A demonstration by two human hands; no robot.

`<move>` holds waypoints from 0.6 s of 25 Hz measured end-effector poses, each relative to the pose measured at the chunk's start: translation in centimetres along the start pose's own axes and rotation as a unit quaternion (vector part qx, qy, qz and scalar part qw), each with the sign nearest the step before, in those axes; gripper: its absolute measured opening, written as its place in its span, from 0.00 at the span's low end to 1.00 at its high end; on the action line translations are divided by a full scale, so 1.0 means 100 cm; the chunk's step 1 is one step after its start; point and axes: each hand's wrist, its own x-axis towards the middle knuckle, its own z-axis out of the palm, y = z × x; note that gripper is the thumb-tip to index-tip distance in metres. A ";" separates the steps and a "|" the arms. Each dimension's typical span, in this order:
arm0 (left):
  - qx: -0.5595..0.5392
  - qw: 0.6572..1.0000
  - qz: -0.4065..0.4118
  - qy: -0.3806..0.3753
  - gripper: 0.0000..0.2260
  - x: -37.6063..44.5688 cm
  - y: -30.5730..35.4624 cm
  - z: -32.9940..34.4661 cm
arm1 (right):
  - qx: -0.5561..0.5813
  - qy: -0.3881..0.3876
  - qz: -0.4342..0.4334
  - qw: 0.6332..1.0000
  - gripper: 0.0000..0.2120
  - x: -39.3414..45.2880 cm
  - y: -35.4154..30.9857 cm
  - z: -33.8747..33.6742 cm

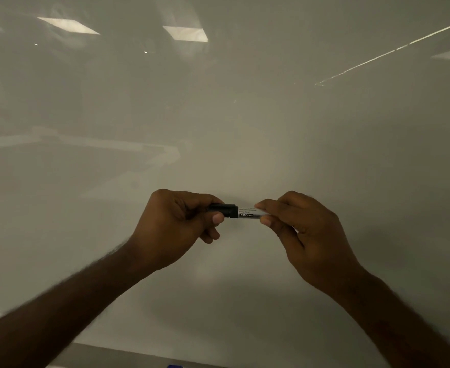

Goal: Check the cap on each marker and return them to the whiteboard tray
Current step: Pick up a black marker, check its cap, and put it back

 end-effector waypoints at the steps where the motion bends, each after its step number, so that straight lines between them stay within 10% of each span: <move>1: 0.001 1.000 0.003 0.003 0.11 0.000 -0.003 0.000 | 0.004 0.001 0.005 1.000 0.11 0.000 0.000 0.002; 15: 0.067 0.997 0.017 -0.027 0.10 -0.009 -0.054 0.002 | 0.037 -0.047 0.051 0.997 0.11 -0.012 0.012 0.047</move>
